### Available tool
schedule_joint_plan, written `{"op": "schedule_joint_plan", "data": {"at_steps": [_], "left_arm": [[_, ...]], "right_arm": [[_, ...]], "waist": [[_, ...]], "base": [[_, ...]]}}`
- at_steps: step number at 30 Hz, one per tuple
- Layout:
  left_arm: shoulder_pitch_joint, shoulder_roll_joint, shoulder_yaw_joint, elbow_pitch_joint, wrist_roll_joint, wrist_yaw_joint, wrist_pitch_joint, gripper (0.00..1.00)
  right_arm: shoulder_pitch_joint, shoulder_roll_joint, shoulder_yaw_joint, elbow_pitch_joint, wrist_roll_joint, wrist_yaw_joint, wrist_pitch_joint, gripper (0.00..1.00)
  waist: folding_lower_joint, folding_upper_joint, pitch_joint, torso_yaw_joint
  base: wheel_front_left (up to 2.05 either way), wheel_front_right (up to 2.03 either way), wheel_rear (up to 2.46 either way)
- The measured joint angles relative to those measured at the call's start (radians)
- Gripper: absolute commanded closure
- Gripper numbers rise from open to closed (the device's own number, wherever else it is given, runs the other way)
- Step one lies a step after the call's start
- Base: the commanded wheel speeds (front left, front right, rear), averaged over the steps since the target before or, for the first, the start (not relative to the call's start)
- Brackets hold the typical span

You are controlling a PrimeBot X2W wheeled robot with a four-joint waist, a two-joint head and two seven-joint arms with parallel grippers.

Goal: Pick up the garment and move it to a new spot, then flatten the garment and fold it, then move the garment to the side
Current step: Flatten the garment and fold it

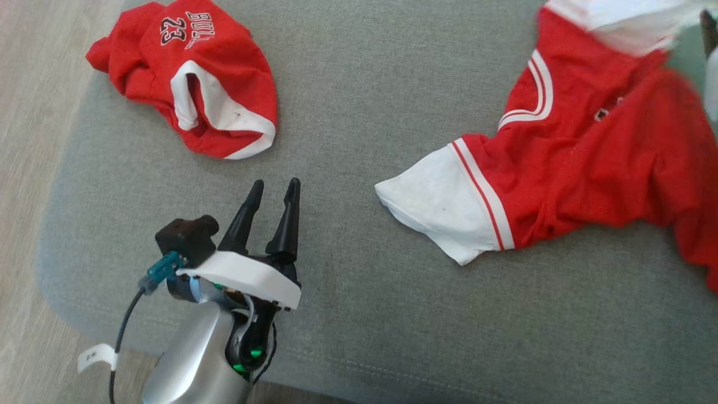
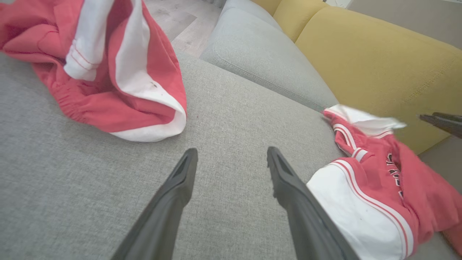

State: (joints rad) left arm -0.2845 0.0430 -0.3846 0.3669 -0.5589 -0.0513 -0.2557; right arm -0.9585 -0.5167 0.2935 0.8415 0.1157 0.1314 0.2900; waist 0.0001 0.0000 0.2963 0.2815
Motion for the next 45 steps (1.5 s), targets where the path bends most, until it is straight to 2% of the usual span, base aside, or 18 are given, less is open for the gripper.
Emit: {"op": "schedule_joint_plan", "data": {"at_steps": [8,12,17,24,31,37,45], "left_arm": [[-0.007,-0.001,0.012,0.008,0.012,0.004,0.000,0.00],[-0.006,-0.001,0.036,0.007,0.021,0.007,0.000,0.00],[0.017,-0.002,0.047,-0.010,0.021,0.017,0.000,0.00],[0.090,0.000,0.069,-0.014,0.030,0.035,0.000,0.00],[0.121,0.000,0.075,-0.018,0.034,0.042,0.000,0.00],[0.116,-0.001,0.068,-0.014,0.047,0.034,0.000,0.00],[0.109,0.000,0.037,-0.006,0.045,0.033,0.000,0.00]], "right_arm": [[0.007,0.044,-0.113,0.110,-0.050,0.000,-0.110,0.00],[0.053,0.123,-0.156,0.101,-0.049,0.000,-0.204,0.00],[0.205,0.204,-0.194,0.029,0.009,0.000,-0.295,0.00],[0.476,0.322,-0.249,-0.179,0.079,0.000,-0.374,0.00],[0.698,0.421,-0.306,-0.364,0.062,0.000,-0.365,0.00],[0.718,0.432,-0.331,-0.461,0.023,0.000,-0.306,0.00],[0.658,0.409,-0.321,-0.487,0.008,0.000,-0.225,0.00]], "waist": [[-0.0001,0.0000,-0.028,-0.041],[-0.0001,0.0000,-0.065,-0.081],[-0.0001,0.0000,-0.124,-0.138],[-0.0001,0.0000,-0.199,-0.219],[-0.0001,0.0000,-0.233,-0.291],[-0.0001,0.0000,-0.213,-0.300],[-0.0001,0.0000,-0.176,-0.252]], "base": [[0.00,0.00,0.00],[0.00,0.00,0.00],[0.00,0.00,0.00],[0.00,0.00,0.00],[0.00,0.00,0.00],[0.00,0.00,0.00],[0.00,0.00,0.00]]}}
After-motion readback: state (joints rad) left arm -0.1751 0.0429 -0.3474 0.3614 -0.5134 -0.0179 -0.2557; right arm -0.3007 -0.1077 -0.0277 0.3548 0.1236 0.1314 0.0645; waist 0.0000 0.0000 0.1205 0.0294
